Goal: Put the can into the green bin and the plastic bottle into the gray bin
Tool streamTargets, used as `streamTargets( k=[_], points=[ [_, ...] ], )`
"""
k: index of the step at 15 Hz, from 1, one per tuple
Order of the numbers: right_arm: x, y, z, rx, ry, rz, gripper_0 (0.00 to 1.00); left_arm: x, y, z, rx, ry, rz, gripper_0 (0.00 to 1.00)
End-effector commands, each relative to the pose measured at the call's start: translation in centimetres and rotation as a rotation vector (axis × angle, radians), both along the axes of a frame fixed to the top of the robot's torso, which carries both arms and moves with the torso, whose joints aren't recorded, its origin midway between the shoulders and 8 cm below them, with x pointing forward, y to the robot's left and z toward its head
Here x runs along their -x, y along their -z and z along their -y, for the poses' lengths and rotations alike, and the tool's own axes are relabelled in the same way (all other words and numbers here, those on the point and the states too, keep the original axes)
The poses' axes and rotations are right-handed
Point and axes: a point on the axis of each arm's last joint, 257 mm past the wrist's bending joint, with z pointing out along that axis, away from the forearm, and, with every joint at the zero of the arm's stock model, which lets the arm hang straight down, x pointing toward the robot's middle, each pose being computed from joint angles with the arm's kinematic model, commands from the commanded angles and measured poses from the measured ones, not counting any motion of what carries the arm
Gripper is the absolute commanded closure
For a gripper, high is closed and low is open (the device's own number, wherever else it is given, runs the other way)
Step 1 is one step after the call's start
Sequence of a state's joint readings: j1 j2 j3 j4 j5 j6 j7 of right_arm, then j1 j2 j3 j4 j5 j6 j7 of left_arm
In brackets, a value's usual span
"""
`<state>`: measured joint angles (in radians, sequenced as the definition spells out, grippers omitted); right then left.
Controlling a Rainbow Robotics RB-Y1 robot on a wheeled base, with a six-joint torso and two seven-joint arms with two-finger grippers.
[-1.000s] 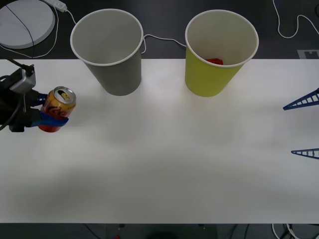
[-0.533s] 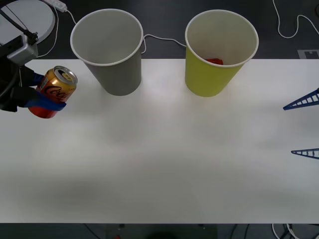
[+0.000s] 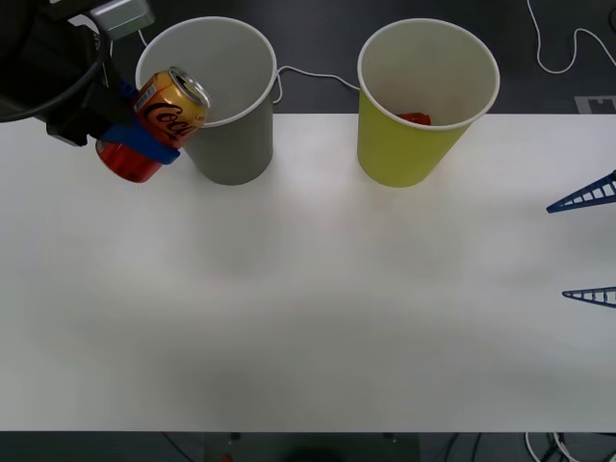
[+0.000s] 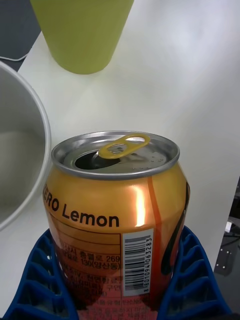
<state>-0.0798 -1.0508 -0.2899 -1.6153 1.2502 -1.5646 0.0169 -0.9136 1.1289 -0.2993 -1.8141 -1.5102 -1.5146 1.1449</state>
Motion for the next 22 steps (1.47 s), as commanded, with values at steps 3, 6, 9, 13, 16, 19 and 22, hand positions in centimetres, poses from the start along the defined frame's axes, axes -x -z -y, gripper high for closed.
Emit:
streamTargets(
  k=[3, 6, 9, 13, 16, 19, 22],
  points=[
    [0.0, 0.0, 0.0, 0.0, 0.0, 0.0, 0.0, -1.3, -3.6, 4.8, -0.06, -0.028, -0.005, 0.95],
    [0.0, 0.0, 0.0, 0.0, 0.0, 0.0, 0.0, -2.2, -4.9, 9.1, -0.08, -0.02, 0.001, 0.95],
    [0.0, 0.0, 0.0, 0.0, 0.0, 0.0, 0.0, -4.2, -6.2, 13.1, -0.063, -0.024, 0.009, 0.94],
    [0.0, 0.0, 0.0, 0.0, 0.0, 0.0, 0.0, -7.2, -7.1, 19.4, -0.038, -0.046, 0.029, 0.94],
    [0.0, 0.0, 0.0, 0.0, 0.0, 0.0, 0.0, -8.7, -7.5, 23.9, -0.019, -0.065, 0.05, 0.94],
    [0.0, 0.0, 0.0, 0.0, 0.0, 0.0, 0.0, -10.3, -8.5, 27.8, 0.025, -0.105, 0.072, 0.94],
    [0.0, 0.0, 0.0, 0.0, 0.0, 0.0, 0.0, -11.6, -8.3, 31.0, 0.048, -0.137, 0.11, 0.95]
  ],
)
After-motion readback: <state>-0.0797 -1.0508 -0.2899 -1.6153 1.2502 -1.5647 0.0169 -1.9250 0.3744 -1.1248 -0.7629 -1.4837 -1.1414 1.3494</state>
